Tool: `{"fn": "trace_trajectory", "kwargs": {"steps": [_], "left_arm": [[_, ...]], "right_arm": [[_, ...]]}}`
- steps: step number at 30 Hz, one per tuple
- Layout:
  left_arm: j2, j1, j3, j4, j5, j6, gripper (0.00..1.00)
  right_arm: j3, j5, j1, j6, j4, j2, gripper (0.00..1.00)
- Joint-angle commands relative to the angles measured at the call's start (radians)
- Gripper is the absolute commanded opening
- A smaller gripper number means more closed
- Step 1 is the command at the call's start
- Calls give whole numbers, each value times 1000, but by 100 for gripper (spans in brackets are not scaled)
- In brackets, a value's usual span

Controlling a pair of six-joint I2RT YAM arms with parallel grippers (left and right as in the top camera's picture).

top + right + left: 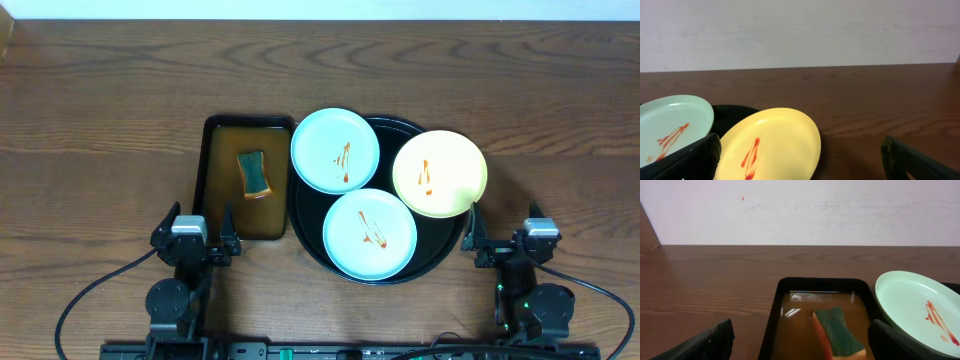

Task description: Clean dirty plates on tray and stack at the side

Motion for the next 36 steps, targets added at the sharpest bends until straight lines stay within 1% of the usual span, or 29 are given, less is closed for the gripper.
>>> {"fn": "trace_trajectory", "kwargs": {"steps": [1, 36], "left_arm": [[-5, 6, -8, -48, -19, 10, 86], [-5, 6, -8, -48, -14, 10, 86]], "right_arm": [[-1, 0, -10, -13, -5, -6, 99], [-1, -19, -9, -11, 2, -6, 99]]}}
